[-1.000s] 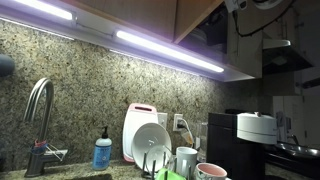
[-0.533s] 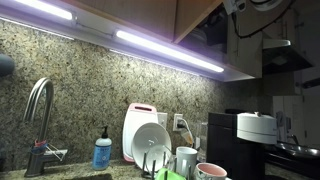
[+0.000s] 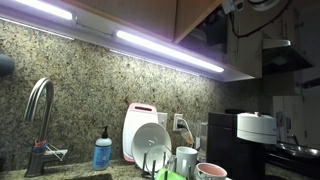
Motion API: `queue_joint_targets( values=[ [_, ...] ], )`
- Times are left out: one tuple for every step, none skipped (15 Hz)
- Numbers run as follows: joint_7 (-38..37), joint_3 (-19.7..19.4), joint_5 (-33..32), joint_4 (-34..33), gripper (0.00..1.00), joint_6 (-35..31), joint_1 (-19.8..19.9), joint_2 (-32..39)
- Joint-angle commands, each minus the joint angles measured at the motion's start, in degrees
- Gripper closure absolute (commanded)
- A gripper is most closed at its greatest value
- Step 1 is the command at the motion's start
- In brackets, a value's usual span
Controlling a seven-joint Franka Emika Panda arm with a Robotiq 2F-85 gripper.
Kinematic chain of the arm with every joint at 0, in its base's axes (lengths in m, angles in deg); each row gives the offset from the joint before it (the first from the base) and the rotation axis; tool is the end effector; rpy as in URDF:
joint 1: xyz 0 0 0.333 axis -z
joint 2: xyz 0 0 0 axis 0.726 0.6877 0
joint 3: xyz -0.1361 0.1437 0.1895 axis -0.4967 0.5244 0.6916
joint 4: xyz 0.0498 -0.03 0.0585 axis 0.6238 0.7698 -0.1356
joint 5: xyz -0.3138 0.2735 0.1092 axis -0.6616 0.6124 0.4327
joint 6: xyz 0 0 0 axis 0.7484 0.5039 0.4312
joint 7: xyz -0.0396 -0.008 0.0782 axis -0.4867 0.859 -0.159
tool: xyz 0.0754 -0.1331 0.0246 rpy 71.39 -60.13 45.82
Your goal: Take the orange lid out of the open cupboard and put it on the counter
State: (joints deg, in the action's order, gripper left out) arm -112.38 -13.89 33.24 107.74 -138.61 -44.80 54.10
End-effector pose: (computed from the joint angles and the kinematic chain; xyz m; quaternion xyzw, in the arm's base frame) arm 0.7143 -0.0515 0.6822 -0.6672 0.3739 -0.5875 0.2643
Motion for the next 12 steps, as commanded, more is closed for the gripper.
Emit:
queue_joint_targets(
  values=[
    [-1.12, -0.77, -1.18, -3.13, 0.0, -0.3, -0.57, 1.84],
    [-0.81, -0.44, -0.65, -3.3, 0.0, -0.27, -0.44, 2.07],
    [-0.54, -0.24, -0.36, -3.49, 0.0, -0.25, -0.33, 2.29],
    [-0.89, -0.4, -0.39, -3.71, 0.0, -0.32, -0.4, 2.54],
    [-0.68, -0.28, -0.23, -3.84, 0.0, -0.4, -0.31, 2.76],
    [-0.71, -0.34, -0.29, -3.97, 0.0, -0.26, -0.32, 2.94],
    [-0.56, -0.25, -0.18, -4.12, 0.0, -0.26, -0.27, 3.12],
    [-0.77, -0.47, -0.44, -4.25, 0.02, -0.25, -0.37, 3.24],
    [-1.63, -1.25, -1.24, -4.5, 0.26, -0.08, -0.71, 3.35],
    [-0.8, -0.67, -0.7, -4.56, 0.27, -0.33, -0.45, 3.35],
    [-1.56, -1.36, -1.41, -4.87, 0.32, -0.07, -0.77, 3.45],
    [-1.32, -1.18, -1.2, -4.99, 0.41, -0.23, -0.7, 3.54]
  ],
)
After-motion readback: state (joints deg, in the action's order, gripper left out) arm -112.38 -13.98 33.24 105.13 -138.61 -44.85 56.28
